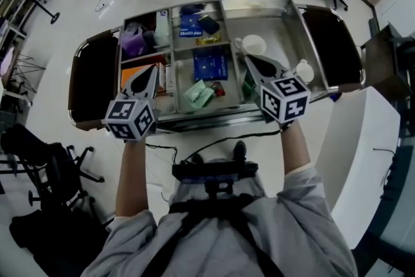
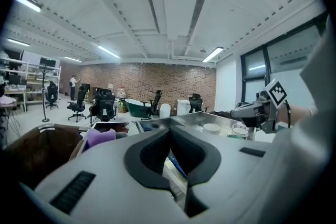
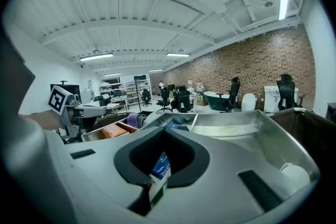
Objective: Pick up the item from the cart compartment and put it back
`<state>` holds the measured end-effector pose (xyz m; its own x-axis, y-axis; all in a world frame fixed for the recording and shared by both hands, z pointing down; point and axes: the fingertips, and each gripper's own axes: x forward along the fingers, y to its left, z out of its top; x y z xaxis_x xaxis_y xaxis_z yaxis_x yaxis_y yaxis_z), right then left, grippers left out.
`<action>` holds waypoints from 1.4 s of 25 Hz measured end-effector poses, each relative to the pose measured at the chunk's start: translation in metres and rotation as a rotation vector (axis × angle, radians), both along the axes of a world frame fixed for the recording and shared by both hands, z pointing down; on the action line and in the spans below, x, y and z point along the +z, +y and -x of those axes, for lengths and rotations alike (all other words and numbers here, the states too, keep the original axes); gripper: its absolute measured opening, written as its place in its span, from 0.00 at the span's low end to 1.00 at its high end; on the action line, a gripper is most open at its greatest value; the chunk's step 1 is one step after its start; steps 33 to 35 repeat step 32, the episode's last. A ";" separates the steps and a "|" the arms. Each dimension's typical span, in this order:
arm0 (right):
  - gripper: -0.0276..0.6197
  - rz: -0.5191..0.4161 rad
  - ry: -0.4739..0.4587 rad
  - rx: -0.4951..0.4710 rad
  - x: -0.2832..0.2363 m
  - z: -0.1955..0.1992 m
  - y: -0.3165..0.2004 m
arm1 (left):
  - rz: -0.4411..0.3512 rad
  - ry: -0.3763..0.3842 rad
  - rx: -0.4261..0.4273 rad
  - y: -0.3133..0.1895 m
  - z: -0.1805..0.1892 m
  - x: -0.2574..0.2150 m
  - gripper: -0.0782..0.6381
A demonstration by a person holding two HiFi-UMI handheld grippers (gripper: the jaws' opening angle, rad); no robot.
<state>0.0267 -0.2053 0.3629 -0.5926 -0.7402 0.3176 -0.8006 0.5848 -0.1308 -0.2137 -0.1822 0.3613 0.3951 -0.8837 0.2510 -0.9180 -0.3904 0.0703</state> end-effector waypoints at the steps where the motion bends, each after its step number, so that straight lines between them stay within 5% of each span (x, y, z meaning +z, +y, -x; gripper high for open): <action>1: 0.06 0.002 -0.001 0.001 0.001 -0.001 0.003 | 0.001 0.010 -0.010 0.005 0.004 0.001 0.11; 12: 0.05 -0.003 0.013 0.020 0.003 -0.012 0.011 | 0.019 0.023 -0.065 0.032 0.026 0.016 0.11; 35: 0.05 0.011 0.020 -0.005 0.012 0.001 0.025 | 0.029 0.055 -0.044 0.050 0.026 0.026 0.11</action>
